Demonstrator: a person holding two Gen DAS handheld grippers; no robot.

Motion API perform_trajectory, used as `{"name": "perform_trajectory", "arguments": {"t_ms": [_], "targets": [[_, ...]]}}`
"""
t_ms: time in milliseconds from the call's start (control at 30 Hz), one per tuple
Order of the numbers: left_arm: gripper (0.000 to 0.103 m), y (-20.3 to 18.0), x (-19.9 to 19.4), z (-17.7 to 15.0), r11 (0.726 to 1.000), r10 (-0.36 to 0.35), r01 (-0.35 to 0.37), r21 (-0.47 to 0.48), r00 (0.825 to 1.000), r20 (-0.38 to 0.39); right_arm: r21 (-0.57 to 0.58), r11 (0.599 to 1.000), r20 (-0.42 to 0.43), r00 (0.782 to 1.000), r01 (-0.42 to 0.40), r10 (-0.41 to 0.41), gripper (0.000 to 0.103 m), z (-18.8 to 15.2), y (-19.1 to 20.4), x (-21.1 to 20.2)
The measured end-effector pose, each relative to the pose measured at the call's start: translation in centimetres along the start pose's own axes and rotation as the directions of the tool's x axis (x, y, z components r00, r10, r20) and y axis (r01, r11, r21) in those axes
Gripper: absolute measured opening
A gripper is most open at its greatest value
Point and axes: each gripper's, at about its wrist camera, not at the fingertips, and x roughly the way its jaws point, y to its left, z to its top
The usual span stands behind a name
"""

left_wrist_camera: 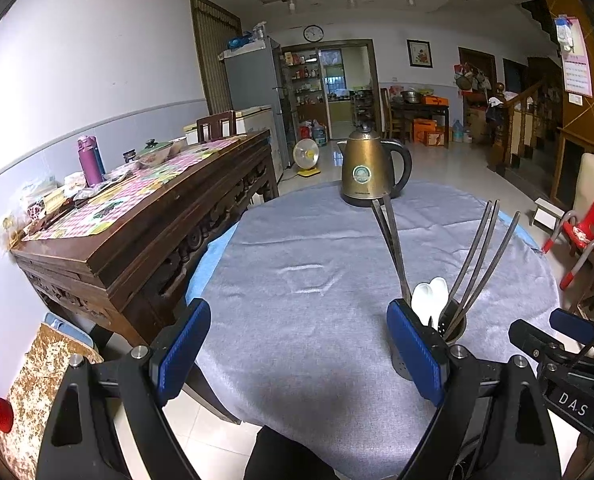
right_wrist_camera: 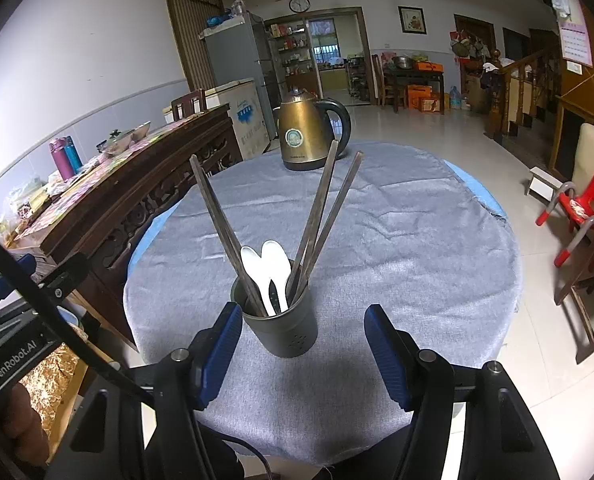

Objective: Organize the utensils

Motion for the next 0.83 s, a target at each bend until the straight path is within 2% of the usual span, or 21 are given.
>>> {"name": "perform_trajectory", "arguments": {"t_ms": [833], "targets": [[0.090, 0.03, 0.80, -0.45, 1.000, -0.016, 0.016, -0.012, 1.000, -0.002, 0.001, 1.000, -0.012, 1.000, -0.006, 0.006, 0.067, -0.23, 0.14, 0.55]]}}
